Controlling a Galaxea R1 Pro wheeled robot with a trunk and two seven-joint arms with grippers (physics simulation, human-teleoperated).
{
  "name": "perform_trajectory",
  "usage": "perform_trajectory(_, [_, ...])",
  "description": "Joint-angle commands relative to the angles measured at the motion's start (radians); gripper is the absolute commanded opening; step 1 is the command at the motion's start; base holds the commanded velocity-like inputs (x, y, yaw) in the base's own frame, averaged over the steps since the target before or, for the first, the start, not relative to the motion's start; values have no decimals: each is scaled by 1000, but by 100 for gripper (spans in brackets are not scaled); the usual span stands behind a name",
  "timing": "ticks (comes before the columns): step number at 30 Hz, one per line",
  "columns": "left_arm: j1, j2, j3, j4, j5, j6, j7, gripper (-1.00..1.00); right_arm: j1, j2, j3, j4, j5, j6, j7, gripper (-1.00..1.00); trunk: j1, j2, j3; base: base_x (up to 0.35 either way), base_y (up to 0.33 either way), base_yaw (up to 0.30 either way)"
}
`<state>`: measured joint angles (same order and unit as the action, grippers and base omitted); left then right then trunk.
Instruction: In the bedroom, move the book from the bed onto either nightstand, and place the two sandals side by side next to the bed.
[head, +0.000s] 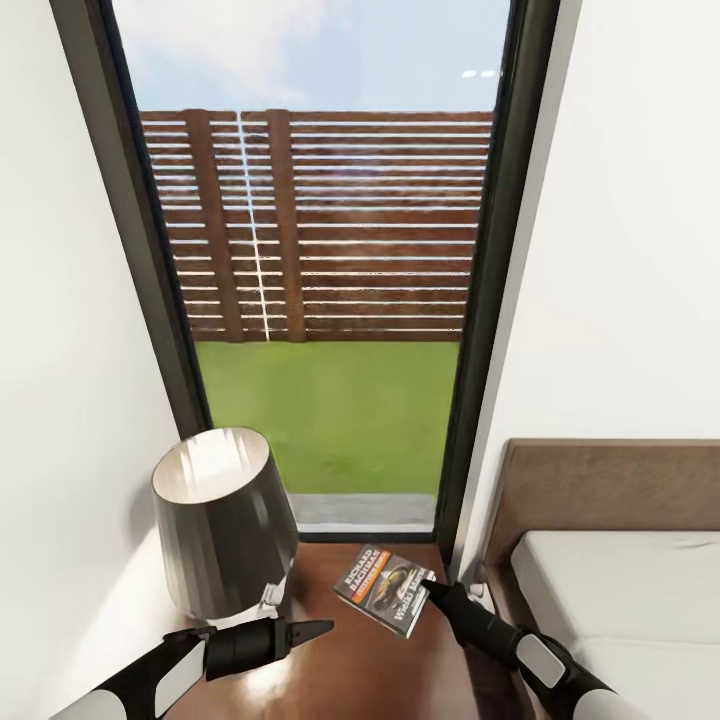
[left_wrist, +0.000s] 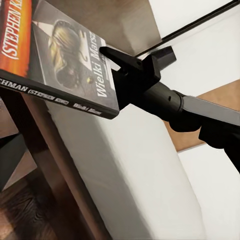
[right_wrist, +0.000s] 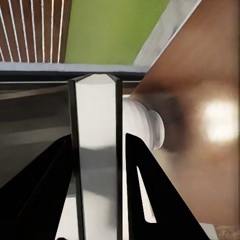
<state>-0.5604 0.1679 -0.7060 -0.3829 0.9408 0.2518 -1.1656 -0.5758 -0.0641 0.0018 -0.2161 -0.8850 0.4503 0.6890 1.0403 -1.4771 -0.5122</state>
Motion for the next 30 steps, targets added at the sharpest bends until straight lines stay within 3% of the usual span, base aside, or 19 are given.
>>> perform_trajectory(1, [-1, 1, -6, -1, 10, 10, -1, 100, -1, 0, 0, 0, -8, 8, 0, -100, 4, -8, -4, 0, 0, 0])
perform_trajectory(22, [-1, 1, -6, 1, 10, 10, 0, 100, -1, 0, 0, -4, -9, 11, 10, -100, 84, -155, -70, 0, 0, 0])
perform_trajectory(26, [-1, 1, -6, 1, 10, 10, 0, 100, -1, -1, 0, -5, -9, 11, 69, -100, 100, -183, -83, 0, 0, 0])
perform_trajectory(30, [-1, 1, -6, 1, 10, 10, 0, 100, 0, -1, 0, -4, -9, 11, 85, -100, 115, -211, -95, 0, 0, 0])
